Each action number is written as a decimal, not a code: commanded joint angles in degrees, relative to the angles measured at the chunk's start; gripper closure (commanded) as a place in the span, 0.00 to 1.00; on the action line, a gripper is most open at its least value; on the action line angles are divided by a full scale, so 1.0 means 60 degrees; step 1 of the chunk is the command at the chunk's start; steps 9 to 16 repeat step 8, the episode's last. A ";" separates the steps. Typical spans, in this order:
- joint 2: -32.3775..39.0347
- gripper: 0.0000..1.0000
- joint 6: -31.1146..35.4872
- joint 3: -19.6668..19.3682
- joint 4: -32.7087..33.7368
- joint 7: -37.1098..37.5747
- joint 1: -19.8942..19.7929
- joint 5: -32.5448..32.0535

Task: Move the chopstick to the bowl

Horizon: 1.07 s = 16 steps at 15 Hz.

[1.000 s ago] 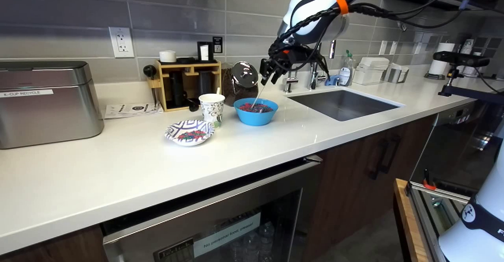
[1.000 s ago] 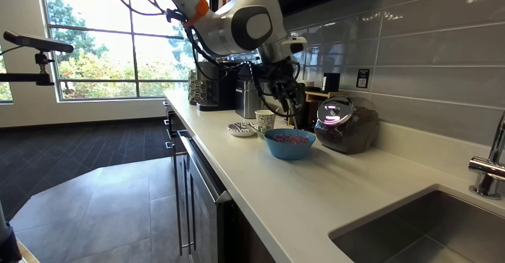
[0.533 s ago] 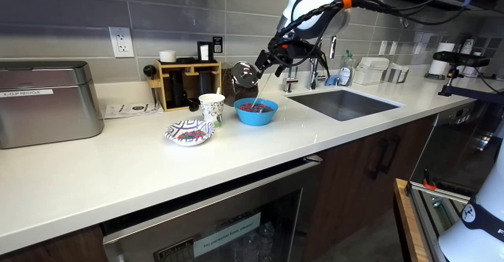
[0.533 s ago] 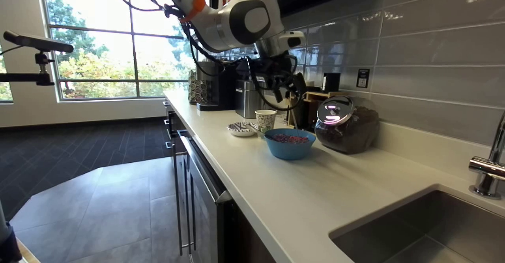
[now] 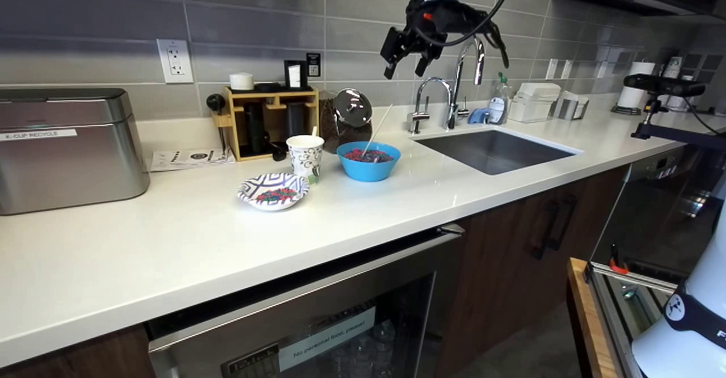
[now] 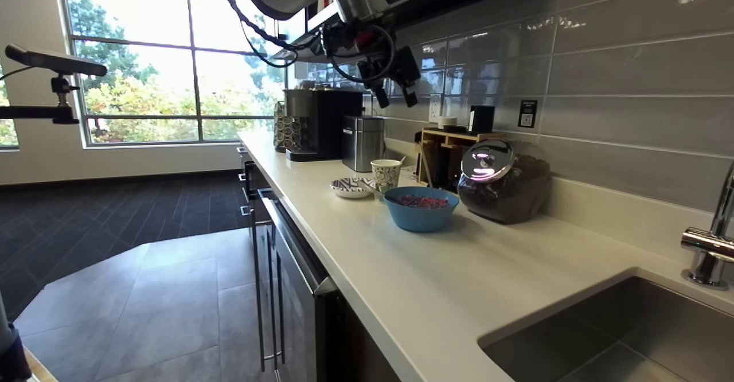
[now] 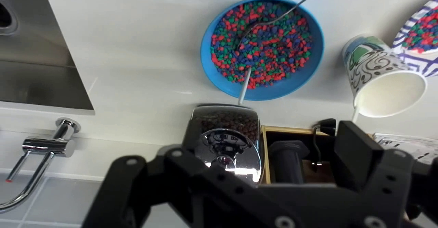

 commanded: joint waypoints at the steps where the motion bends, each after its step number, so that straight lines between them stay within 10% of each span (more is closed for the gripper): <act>1: -0.1183 0.00 -0.1698 0.0600 -0.0412 0.0658 -0.0057 -0.0473; 16: -0.0624 0.00 -0.1259 0.0393 0.0013 0.0238 -0.0051 -0.0104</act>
